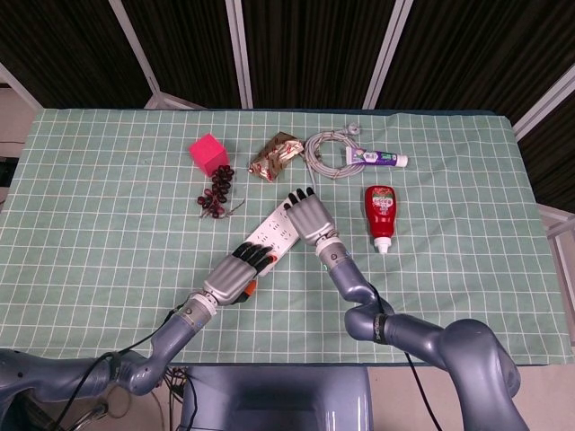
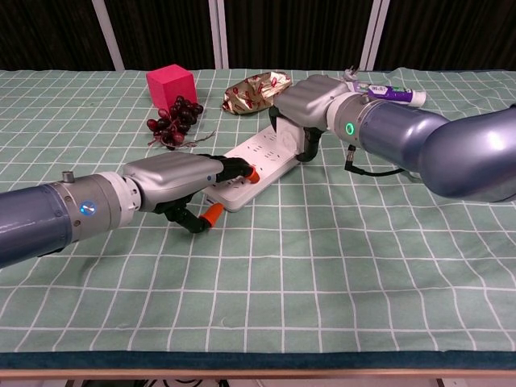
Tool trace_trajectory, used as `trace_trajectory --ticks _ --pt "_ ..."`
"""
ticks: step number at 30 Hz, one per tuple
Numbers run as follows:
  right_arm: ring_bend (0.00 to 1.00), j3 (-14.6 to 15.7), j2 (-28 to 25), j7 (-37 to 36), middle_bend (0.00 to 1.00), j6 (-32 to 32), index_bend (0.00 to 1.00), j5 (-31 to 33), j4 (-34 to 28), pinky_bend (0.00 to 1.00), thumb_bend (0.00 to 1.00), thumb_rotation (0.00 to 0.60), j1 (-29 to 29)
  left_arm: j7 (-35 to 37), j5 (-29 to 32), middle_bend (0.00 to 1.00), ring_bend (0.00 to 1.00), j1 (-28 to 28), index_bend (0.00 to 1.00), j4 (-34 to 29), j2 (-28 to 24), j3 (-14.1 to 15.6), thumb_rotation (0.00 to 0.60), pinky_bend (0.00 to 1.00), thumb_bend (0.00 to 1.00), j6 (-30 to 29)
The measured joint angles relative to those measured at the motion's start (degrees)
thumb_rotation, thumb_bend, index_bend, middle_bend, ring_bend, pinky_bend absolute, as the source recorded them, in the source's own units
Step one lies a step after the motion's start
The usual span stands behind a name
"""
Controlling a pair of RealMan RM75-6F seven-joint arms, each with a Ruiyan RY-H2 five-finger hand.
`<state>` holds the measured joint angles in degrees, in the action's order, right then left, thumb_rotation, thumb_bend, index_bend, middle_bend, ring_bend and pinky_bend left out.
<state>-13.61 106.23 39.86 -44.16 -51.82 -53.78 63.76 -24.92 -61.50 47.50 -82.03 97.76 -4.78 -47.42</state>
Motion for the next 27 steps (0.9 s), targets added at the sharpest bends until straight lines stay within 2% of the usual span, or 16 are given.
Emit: trace_trajectory --ticks 7,18,27 --pt "0.19 0.20 -0.40 -0.15 0.24 -0.63 0.52 -1.02 -0.77 0.24 0.57 0.600 -0.12 0.18 0.13 0.06 0.00 0.02 0.12 0.40 0.39 0.12 0.600 0.10 0.62 0.04" --pt "0.20 0.00 -1.85 0.18 0.25 -2.78 0.59 -1.79 -3.15 0.27 0.59 0.600 -0.76 -0.25 0.14 0.06 0.00 -0.05 0.12 -0.34 0.21 0.42 0.600 0.10 0.62 -0.41" --pt "0.21 -0.53 -3.93 1.33 0.26 -5.03 0.61 -1.84 -7.04 0.27 0.59 0.600 -1.35 -0.75 0.36 0.06 0.00 -0.18 0.12 -1.40 -0.22 0.55 0.600 0.10 0.62 -0.93"
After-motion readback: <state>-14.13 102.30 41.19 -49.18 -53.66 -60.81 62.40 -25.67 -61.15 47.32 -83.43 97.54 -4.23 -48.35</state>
